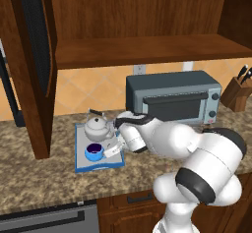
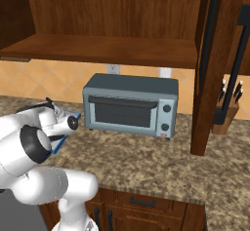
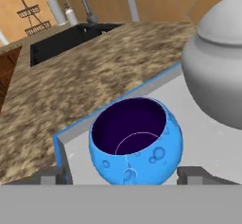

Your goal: Pick the kettle from the counter and place it on the tray. Then pick the mug from the cabinet and place it on the tray. Then close the cabinet doors.

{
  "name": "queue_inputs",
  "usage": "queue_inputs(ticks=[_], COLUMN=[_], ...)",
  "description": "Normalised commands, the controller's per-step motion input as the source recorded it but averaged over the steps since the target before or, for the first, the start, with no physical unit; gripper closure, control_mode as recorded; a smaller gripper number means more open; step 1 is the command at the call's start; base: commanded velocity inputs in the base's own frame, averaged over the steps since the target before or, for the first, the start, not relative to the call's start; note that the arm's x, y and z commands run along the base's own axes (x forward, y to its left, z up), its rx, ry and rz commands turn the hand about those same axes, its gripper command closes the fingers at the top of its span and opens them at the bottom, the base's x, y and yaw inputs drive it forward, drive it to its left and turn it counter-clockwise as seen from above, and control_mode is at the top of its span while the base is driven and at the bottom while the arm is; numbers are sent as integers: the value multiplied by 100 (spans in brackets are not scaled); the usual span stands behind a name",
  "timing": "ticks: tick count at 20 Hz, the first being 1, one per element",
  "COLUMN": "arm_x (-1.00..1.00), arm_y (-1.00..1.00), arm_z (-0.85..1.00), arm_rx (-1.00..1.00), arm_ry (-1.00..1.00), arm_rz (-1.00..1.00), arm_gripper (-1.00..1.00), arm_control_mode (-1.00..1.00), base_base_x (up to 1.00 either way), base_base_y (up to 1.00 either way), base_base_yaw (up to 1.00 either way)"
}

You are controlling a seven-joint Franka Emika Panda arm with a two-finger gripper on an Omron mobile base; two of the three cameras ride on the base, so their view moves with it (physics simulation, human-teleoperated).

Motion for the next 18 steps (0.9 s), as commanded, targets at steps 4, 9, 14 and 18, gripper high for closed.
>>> queue_inputs(ticks=[4,9,14,18], arm_x=[-42,-69,-12,-1], arm_y=[-3,-13,-21,0], arm_z=[100,100,42,0], arm_rx=[-1,-5,-10,0], arm_ry=[-2,18,43,1], arm_rz=[-3,-23,-33,0], arm_gripper=[-100,-100,-100,-100], arm_control_mode=[-100,-100,-100,-100], base_base_x=[0,0,0,0], base_base_y=[0,0,0,0], base_base_yaw=[0,0,0,0])
